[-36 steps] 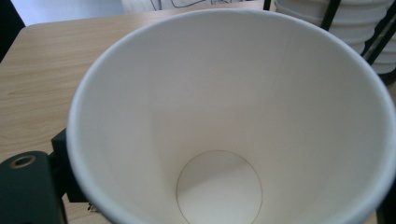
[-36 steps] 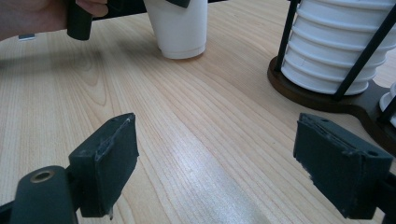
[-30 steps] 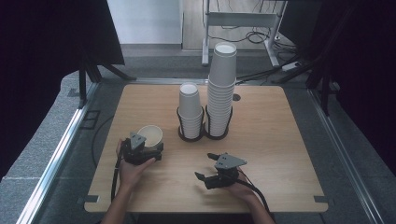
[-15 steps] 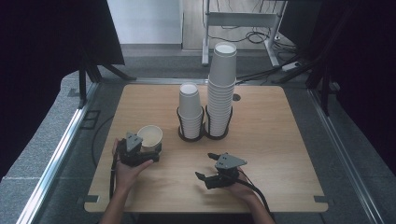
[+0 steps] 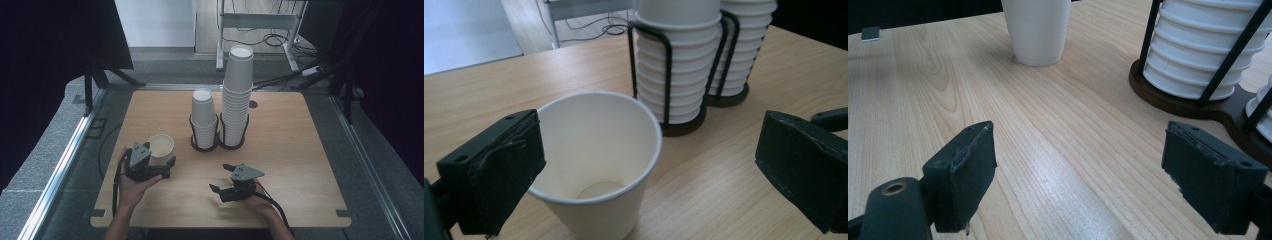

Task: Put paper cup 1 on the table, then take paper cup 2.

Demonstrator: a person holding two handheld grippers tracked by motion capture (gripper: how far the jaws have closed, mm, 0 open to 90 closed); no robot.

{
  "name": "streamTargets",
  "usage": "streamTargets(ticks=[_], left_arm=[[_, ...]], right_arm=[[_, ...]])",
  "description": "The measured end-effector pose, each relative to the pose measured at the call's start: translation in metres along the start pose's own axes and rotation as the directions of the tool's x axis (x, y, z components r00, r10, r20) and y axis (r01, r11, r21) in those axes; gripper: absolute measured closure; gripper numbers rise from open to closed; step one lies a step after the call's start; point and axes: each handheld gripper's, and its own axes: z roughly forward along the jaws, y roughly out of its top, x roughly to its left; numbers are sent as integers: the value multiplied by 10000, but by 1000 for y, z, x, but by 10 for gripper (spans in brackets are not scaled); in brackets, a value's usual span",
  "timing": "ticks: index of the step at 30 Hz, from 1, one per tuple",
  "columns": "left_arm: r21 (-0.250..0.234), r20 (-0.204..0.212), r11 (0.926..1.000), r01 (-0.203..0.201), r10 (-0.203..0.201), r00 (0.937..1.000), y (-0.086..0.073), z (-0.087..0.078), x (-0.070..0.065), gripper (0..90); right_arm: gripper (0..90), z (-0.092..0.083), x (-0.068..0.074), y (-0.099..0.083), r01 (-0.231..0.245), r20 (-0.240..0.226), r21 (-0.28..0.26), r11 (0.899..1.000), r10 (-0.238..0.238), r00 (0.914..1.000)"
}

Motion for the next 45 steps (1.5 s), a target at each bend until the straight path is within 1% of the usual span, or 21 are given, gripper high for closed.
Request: streamTargets(ticks=[2, 5, 6, 10, 13, 16, 20, 22, 24, 28, 34, 36, 38, 41, 45], left_arm=[[-104, 298, 9999, 64, -61, 9995, 2, -2, -2, 0], [-192, 682, 9998, 45, -32, 9977, 3, -2, -5, 0], [-176, 866, 9998, -4, 20, 9962, 4, -3, -6, 0], [-267, 1344, 9995, -138, 172, 9908, 4, -2, -11, 1], [-286, 1522, 9993, -253, 294, 9879, 4, 0, -15, 7], [-313, 1781, 9994, -171, 224, 9838, 3, 2, -19, 22], [-249, 1994, 9994, -249, 294, 9795, 2, 5, -24, 27], [-188, 2127, 9994, -277, 310, 9766, 1, 7, -26, 30], [-185, 2282, 9991, -376, 409, 9727, 1, 8, -28, 36], [-299, 2753, 9990, -325, 395, 9605, 1, 8, -31, 55], [-212, 2880, 9985, -507, 547, 9561, -1, 12, -38, 63], [-184, 2953, 9985, -523, 554, 9538, -2, 14, -40, 68], [-178, 3020, 9983, -548, 576, 9516, -3, 15, -43, 72], [-181, 3174, 9983, -557, 586, 9465, -3, 16, -46, 72], [-172, 3286, 9982, -581, 605, 9425, -2, 19, -47, 84]], right_arm=[[144, 0, 0, 0, -7, 14, 0, 10000, 7, 10000], [145, -1, -1, 0, -96, 26, -75, 9999, 96, 10000], [146, -2, -2, 0, -149, 37, -106, 9998, 150, 9999], [149, -6, -5, 0, -325, 111, -206, 9993, 328, 9994], [149, -7, -6, 1, -376, 193, -282, 9989, 382, 9991], [149, -9, -7, 1, -439, 253, -385, 9983, 449, 9987], [150, -10, -9, 1, -474, 337, -447, 9979, 489, 9982], [151, -11, -10, 1, -493, 349, -462, 9977, 509, 9981], [151, -12, -11, 1, -524, 436, -497, 9974, 546, 9976], [151, -16, -14, 2, -580, 605, -593, 9966, 616, 9963], [155, -22, -20, 3, -682, 893, -774, 9947, 750, 9932], [155, -24, -22, 3, -683, 1054, -824, 9943, 768, 9915], [155, -25, -23, 3, -657, 1105, -833, 9944, 747, 9911], [155, -28, -25, 3, -659, 1232, -875, 9940, 764, 9894], [156, -32, -30, 5, -652, 1431, -1031, 9925, 797, 9865]])
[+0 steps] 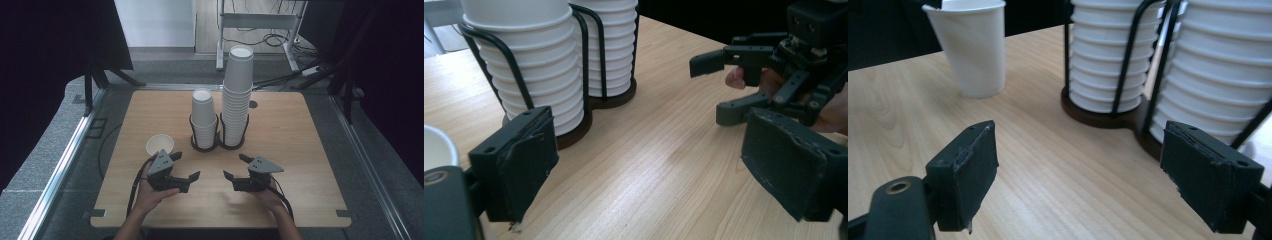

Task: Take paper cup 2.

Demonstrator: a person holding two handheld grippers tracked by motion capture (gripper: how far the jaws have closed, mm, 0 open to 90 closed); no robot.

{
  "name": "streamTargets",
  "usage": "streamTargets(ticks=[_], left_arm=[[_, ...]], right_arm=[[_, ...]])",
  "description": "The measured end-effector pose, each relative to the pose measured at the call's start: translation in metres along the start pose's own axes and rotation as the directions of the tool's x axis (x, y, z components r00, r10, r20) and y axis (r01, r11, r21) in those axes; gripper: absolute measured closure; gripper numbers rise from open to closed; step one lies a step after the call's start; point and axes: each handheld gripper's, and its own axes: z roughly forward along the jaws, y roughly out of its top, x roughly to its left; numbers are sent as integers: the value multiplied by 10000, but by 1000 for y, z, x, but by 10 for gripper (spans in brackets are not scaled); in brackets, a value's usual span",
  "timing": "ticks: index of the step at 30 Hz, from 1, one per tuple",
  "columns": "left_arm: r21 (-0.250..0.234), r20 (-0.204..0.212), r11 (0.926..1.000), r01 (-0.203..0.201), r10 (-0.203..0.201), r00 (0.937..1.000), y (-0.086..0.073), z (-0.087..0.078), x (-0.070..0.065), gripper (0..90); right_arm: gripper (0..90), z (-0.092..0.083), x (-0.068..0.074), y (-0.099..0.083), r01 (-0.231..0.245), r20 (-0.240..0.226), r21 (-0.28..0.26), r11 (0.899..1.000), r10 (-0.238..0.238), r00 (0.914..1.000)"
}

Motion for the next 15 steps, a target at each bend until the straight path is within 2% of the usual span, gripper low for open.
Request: streamTargets(ticks=[3, 9, 15], left_arm=[[-40, 398, 9999, 154, -153, 9991, 1, 2, 0, 121], [15, 597, 9999, 110, -110, 9982, 7, 9, -3, 121], [115, 921, 9999, 98, -109, 9957, 15, 23, -8, 127]], right_arm=[[156, -3, -4, 1, 47, 271, -39, 10000, -46, 9996], [156, -9, -13, 10, 149, 620, -173, 9997, -138, 9980], [146, -13, -30, 21, 144, 1024, -256, 9996, -117, 9947]])
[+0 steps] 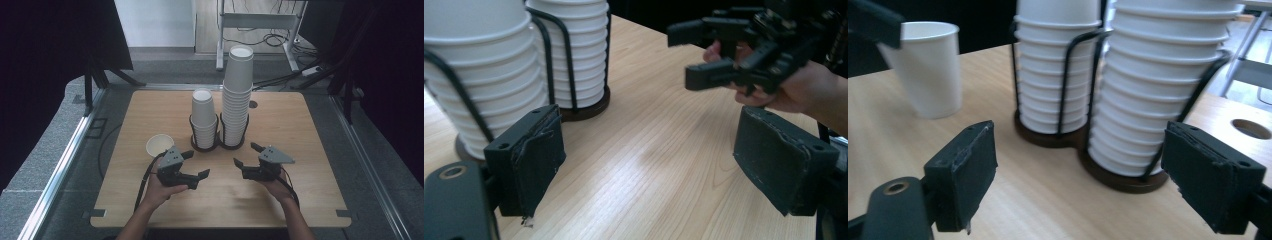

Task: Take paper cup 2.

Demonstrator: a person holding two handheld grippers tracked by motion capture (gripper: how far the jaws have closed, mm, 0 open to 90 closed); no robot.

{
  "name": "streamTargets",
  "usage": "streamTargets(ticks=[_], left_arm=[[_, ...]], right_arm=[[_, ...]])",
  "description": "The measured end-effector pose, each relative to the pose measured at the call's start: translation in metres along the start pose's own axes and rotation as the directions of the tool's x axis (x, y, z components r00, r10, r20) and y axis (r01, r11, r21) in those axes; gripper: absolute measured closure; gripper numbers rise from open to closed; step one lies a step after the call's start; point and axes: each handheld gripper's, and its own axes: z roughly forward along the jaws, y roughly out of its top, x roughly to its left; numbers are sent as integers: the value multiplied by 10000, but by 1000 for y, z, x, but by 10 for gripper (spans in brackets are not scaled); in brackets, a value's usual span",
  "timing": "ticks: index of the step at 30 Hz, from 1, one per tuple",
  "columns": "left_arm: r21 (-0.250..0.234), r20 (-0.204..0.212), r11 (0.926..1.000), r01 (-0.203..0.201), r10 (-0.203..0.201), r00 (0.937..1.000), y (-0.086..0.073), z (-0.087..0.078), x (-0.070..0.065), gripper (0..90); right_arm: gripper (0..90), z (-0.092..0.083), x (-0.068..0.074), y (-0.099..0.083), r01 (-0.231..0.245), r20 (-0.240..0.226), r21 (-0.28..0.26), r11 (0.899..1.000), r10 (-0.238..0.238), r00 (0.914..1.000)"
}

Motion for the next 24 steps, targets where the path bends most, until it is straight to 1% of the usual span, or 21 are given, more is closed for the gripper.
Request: streamTargets(ticks=[5, 8, 9, 14, 17, 21, 24], left_arm=[[76, 108, 10000, -50, 49, 9999, 4, 8, -4, 129], [-17, 289, 9998, -203, 203, 9994, 4, 9, -7, 131], [-21, 277, 9997, -225, 226, 9994, 4, 9, -8, 134], [36, 244, 9999, -102, 101, 9997, 4, 9, -6, 134], [119, 157, 9999, -16, 14, 9999, 4, 10, -4, 134], [180, 197, 9998, 27, -31, 9998, 0, 10, -4, 134], [340, 212, 9994, 36, -43, 9998, -3, 11, -5, 134]], right_arm=[[130, 4, -13, 9, -224, 276, -18, 9997, 224, 9994], [115, 6, -18, 17, -335, 317, -57, 9994, 337, 9989], [114, 7, -20, 19, -340, 290, -86, 9994, 342, 9990], [105, 14, -26, 33, -272, 328, 27, 9996, 271, 9991], [100, 19, -29, 42, -322, 309, 74, 9995, 320, 9990], [98, 23, -32, 53, -320, 271, 48, 9995, 318, 9991], [96, 24, -33, 59, -307, 321, 48, 9995, 305, 9990]])
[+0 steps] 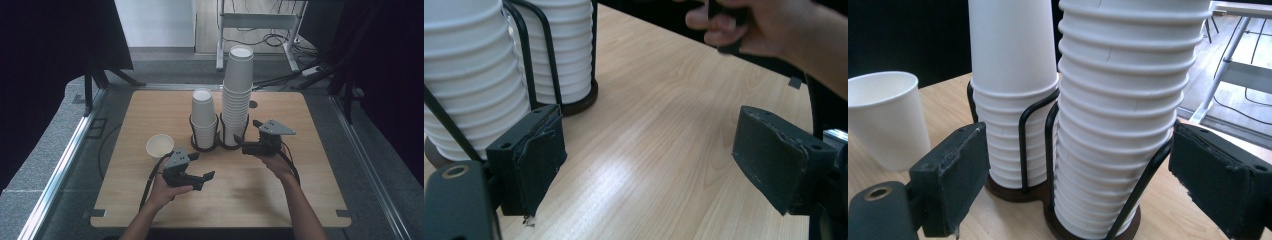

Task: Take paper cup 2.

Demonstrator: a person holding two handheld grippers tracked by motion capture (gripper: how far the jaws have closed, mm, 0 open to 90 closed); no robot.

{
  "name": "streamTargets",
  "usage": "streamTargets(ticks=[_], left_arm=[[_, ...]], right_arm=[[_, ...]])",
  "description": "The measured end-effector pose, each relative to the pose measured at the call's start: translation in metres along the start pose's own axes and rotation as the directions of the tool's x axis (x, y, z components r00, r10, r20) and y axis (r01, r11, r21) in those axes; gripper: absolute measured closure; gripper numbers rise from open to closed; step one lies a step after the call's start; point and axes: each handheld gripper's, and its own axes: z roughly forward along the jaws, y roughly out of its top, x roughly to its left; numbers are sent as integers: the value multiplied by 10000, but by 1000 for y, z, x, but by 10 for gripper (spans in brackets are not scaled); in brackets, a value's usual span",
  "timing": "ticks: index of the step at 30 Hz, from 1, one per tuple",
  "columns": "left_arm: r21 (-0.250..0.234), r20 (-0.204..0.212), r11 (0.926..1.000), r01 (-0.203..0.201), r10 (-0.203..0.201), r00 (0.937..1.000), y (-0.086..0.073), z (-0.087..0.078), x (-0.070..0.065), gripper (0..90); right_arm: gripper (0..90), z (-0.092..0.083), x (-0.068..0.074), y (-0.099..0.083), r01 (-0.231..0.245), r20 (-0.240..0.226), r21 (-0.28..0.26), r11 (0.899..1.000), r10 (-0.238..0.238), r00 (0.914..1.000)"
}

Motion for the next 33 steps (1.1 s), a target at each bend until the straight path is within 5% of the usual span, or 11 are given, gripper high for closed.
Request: streamTargets(ticks=[19, 33], left_arm=[[204, -68, 9997, 166, -165, 9998, -3, 2, 2, 140], [321, -182, 9994, 87, -81, 9998, -5, 2, 4, 140]], right_arm=[[23, 9, -27, 58, -391, 387, -344, 9986, 405, 9984], [0, 37, -24, 94, -329, 333, -423, 9986, 343, 9989]])
